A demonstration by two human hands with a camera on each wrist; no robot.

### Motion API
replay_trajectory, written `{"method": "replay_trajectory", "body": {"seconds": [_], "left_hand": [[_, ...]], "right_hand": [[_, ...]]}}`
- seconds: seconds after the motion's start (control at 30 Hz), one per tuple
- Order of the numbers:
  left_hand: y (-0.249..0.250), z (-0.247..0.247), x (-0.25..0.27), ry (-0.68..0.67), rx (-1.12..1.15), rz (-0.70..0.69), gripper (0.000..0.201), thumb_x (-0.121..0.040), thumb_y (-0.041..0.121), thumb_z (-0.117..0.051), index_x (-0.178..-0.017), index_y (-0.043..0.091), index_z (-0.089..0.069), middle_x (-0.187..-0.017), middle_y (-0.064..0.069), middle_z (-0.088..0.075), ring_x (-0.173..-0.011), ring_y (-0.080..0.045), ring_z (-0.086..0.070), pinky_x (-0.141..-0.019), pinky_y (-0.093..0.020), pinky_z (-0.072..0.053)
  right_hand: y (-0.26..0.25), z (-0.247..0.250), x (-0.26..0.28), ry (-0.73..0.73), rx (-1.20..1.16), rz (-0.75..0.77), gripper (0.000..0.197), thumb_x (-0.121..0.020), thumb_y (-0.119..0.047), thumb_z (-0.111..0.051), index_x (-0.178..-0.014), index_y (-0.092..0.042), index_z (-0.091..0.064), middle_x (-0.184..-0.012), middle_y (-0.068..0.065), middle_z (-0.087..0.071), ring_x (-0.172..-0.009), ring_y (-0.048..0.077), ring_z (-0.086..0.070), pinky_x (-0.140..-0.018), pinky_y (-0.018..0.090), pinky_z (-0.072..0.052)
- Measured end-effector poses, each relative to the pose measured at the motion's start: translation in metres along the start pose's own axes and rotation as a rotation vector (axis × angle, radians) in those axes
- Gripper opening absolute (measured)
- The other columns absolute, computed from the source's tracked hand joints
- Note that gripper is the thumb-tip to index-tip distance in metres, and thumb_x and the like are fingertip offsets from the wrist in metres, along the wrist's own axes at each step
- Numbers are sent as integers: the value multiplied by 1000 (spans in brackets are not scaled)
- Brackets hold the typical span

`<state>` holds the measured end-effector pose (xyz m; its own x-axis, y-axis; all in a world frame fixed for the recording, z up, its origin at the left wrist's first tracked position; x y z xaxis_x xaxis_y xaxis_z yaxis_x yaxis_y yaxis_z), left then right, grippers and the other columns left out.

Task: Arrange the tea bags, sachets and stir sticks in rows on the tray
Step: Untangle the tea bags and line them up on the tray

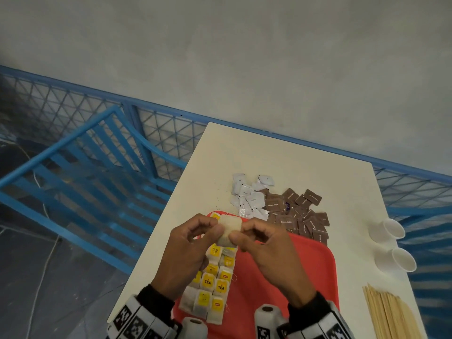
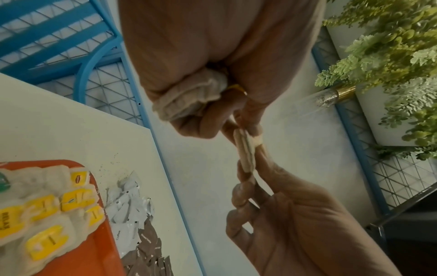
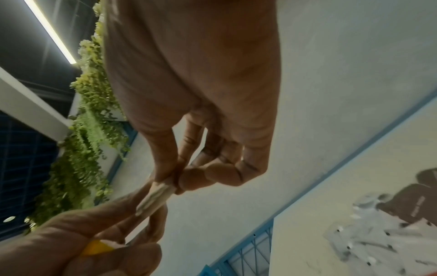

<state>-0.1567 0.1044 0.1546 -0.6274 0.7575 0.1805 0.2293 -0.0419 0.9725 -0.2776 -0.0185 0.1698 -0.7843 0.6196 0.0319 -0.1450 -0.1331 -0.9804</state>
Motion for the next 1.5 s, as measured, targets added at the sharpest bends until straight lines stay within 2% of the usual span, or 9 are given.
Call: {"method": "replay_trajectory", "body": {"seconds": [0.2,0.37,0.5,0.63,0.87,1.07,1.2,1.3,1.5], "left_hand": [[-19,29,-9,61,-28,115,15,-93,30,-62,-86,19,-70,-85,-13,-69,-39,-11,-30,-39,-20,-29],[-55,52,-6,91,94,401,36,-92,45,-55,-97,11,-68,-74,-2,-65,-39,-8,-31,-40,-17,-22],[-73,57,0,112,298,579,43,-94,44,-52,-101,4,-64,-63,-1,-53,-36,-9,-33,-35,-15,-27],[-75,60,-3,128,400,601,46,-95,46,-50,-101,3,-64,-62,-2,-51,-35,-9,-35,-35,-16,-30],[-72,52,-9,115,491,586,54,-87,54,-53,-98,3,-68,-69,-6,-58,-45,-13,-42,-40,-24,-38],[-71,34,-12,41,501,580,75,-88,71,-43,-113,4,-67,-81,-7,-57,-58,-17,-45,-52,-29,-40],[-67,11,-12,-32,442,558,83,-82,83,-41,-119,13,-67,-95,-10,-62,-67,-20,-54,-57,-30,-35],[-66,-10,-7,-82,408,568,87,-82,81,-37,-128,11,-60,-84,-9,-60,-61,-18,-54,-54,-27,-34],[-71,-37,0,-89,375,576,91,-72,84,-43,-124,11,-60,-69,-5,-51,-55,-19,-44,-52,-26,-33]], "right_hand": [[70,5,-11,51,52,-217,19,-86,-13,-74,-73,-4,-64,-56,-2,-54,-51,7,-45,-52,16,-37],[158,-18,-4,17,150,-512,29,-84,-11,-74,-61,-15,-57,-51,-12,-52,-49,2,-46,-53,18,-39],[180,-31,-8,89,139,-595,31,-84,-7,-75,-58,-13,-57,-52,-6,-57,-45,4,-49,-46,15,-40],[188,-36,-13,171,277,-648,28,-78,-14,-80,-66,-14,-55,-61,-3,-60,-47,2,-50,-46,14,-40],[159,-39,-17,171,429,-604,39,-79,-25,-78,-72,-19,-40,-73,-5,-49,-61,6,-41,-50,21,-29],[60,-32,-9,29,281,-151,24,-82,-23,-77,-76,-17,-55,-58,-10,-45,-53,3,-40,-51,16,-33],[14,-37,8,-105,414,68,14,-81,-31,-74,-92,-31,-65,-73,-14,-53,-66,3,-52,-61,11,-34],[15,-32,8,-194,538,63,16,-82,-35,-70,-97,-30,-65,-81,-21,-56,-78,-2,-50,-69,11,-33],[20,-11,19,-326,499,-76,11,-81,-18,-75,-84,-11,-67,-55,-19,-57,-57,-11,-55,-59,7,-33]]}}
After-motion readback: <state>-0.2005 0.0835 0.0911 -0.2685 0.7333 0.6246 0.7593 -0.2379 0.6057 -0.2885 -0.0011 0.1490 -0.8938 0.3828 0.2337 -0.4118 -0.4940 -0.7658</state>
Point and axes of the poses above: each hand's wrist, its own x-axis away from the middle knuckle, its own z-axis out of the back of the hand, y = z × x, the point moved 3 cm from there along -x, towards the middle knuckle
